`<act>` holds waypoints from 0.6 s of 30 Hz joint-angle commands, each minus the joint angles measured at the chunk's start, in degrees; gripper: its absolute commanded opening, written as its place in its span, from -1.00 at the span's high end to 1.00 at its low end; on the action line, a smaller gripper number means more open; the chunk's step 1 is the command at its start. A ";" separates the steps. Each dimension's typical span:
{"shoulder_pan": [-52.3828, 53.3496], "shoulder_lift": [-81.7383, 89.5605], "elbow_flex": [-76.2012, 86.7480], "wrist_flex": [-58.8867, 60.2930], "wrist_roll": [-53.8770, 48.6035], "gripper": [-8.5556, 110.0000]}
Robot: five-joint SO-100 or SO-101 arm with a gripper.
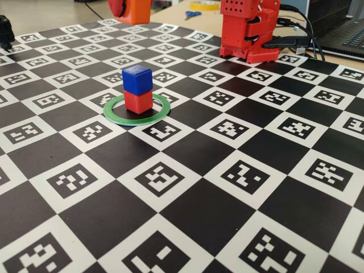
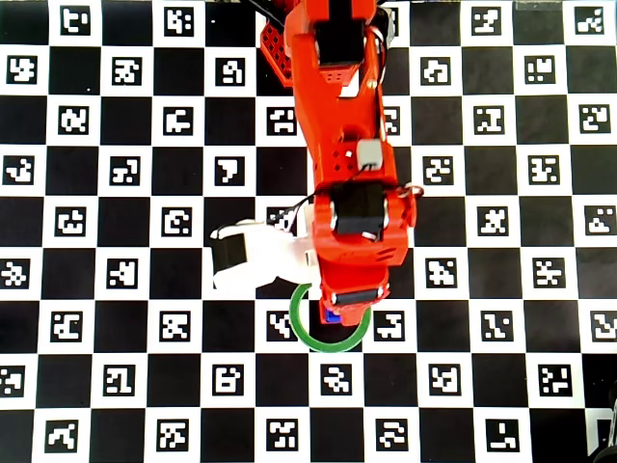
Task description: Grab the red cube then put it in the green circle then put the blue cube on top and finally the orange cube on top
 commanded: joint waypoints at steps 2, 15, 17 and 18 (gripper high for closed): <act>0.62 0.26 -5.01 -1.32 0.35 0.83; 0.44 -0.09 1.49 -5.45 1.41 0.83; 0.62 0.09 3.34 -6.50 1.49 0.83; 0.62 0.18 4.13 -6.94 1.49 0.83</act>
